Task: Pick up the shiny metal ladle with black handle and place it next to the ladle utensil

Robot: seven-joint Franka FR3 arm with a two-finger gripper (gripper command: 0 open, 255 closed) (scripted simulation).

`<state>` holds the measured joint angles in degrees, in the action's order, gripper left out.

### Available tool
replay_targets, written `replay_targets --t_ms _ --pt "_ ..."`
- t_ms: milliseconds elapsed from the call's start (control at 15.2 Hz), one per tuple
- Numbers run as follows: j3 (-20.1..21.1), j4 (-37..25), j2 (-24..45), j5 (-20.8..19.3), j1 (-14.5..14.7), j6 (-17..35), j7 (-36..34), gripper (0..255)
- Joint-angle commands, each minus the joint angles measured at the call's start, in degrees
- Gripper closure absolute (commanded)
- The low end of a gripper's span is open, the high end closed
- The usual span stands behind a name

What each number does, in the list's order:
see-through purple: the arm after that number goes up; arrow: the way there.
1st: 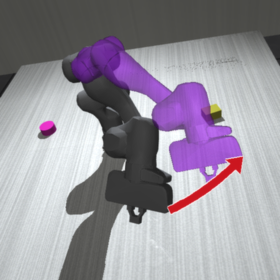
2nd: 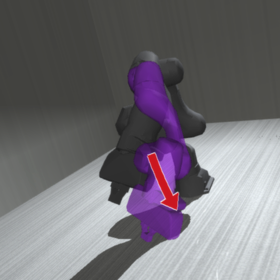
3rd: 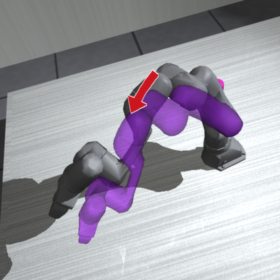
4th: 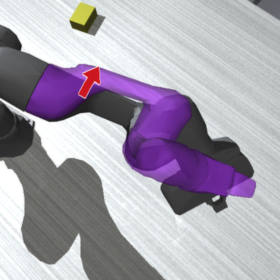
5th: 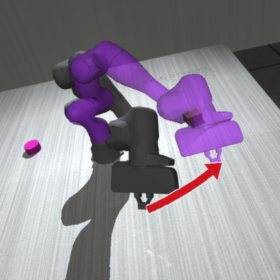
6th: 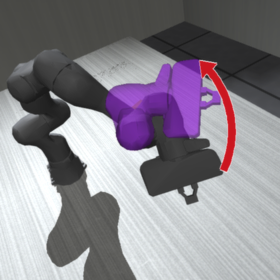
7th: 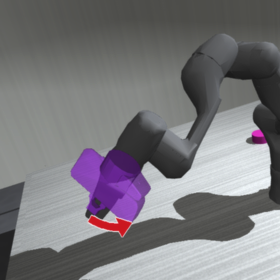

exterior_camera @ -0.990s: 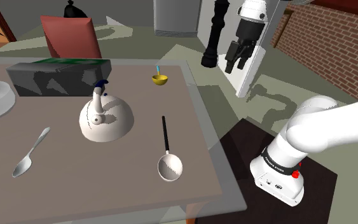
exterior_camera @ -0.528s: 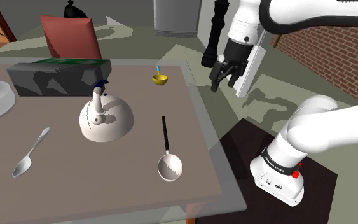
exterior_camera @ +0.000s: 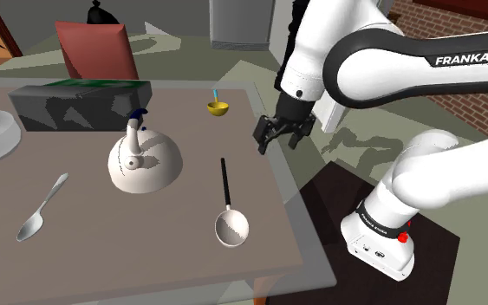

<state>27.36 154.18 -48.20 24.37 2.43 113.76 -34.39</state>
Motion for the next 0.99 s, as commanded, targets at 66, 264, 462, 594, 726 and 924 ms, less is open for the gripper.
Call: replay_targets --t_ms 66,264,462,594,726,924 --pt "6.80 -1.02 4.21 2.41 -0.90 5.29 -7.52 0" --pt "14.01 -3.07 9.50 3.37 -3.37 10.61 -14.99 0" --pt "21.98 -6.07 15.54 2.42 -7.76 15.79 -23.07 0" --pt "28.06 -8.53 19.91 0.38 -12.06 19.05 -29.06 0" --pt "31.17 -9.19 22.18 -0.83 -14.46 21.11 -31.49 0" --pt "33.51 -8.42 24.43 -1.70 -16.28 24.13 -32.27 0"
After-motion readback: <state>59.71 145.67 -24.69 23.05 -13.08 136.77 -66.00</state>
